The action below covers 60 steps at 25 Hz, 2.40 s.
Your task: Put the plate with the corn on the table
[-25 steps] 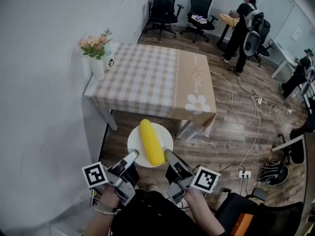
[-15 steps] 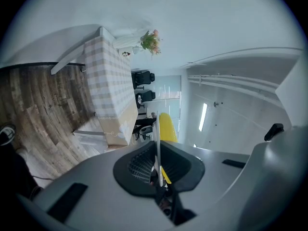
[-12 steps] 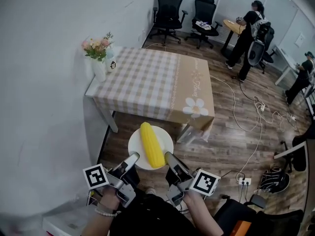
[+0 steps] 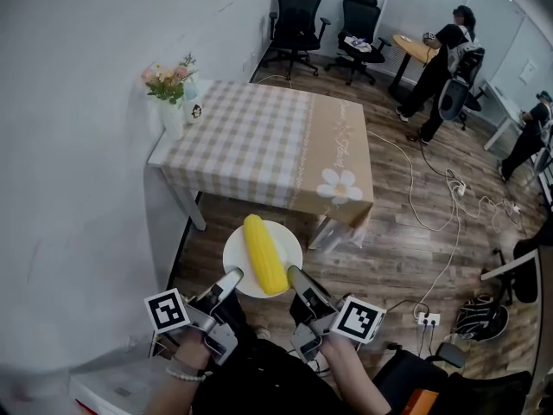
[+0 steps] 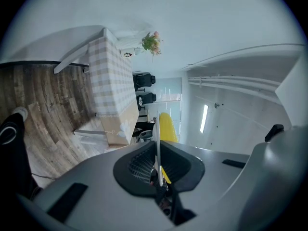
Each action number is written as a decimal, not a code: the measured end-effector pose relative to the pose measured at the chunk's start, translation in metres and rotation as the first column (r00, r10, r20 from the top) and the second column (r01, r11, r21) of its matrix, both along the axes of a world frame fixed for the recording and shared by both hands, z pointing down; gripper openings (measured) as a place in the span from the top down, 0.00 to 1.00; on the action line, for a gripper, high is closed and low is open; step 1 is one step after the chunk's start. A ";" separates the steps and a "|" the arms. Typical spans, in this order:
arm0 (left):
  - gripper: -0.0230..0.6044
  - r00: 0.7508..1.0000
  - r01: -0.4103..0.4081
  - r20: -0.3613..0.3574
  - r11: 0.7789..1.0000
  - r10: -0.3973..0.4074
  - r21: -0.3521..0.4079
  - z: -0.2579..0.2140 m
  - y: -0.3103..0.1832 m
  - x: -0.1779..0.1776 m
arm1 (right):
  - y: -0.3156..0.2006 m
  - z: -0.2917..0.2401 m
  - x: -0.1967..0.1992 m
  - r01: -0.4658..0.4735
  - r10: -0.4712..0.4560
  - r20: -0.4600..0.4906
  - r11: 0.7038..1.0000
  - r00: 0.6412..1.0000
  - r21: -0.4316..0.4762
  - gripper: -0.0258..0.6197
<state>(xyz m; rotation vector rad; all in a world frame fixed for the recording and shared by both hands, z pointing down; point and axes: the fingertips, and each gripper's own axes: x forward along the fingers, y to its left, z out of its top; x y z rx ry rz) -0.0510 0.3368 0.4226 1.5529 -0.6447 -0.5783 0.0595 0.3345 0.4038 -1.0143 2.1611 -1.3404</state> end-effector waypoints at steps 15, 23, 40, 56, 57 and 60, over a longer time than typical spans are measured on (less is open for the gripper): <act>0.92 0.999 -0.046 -0.009 0.999 0.046 0.011 0.000 -0.042 0.008 | -0.036 -0.003 0.007 -0.035 0.035 -0.013 0.999 0.999 0.015 0.85; 0.92 0.997 -0.071 0.005 0.997 0.071 0.006 0.001 -0.087 0.003 | -0.077 -0.002 0.002 -0.061 0.062 -0.014 0.998 0.998 0.006 0.85; 0.92 0.991 -0.132 0.009 0.991 0.132 -0.003 -0.002 -0.201 -0.011 | -0.185 -0.005 -0.013 -0.131 0.131 -0.026 0.991 0.991 -0.002 0.85; 0.92 0.979 -0.200 0.025 0.980 0.200 0.007 -0.001 -0.295 -0.051 | -0.271 -0.004 -0.054 -0.193 0.193 -0.033 0.981 0.981 0.003 0.85; 0.92 0.978 -0.206 0.024 0.979 0.205 0.006 0.001 -0.299 -0.053 | -0.274 -0.002 -0.057 -0.200 0.200 -0.033 0.980 0.979 0.000 0.85; 0.92 0.975 -0.222 0.028 0.975 0.222 0.011 0.005 -0.309 -0.059 | -0.282 0.004 -0.063 -0.216 0.216 -0.038 0.976 0.976 -0.005 0.85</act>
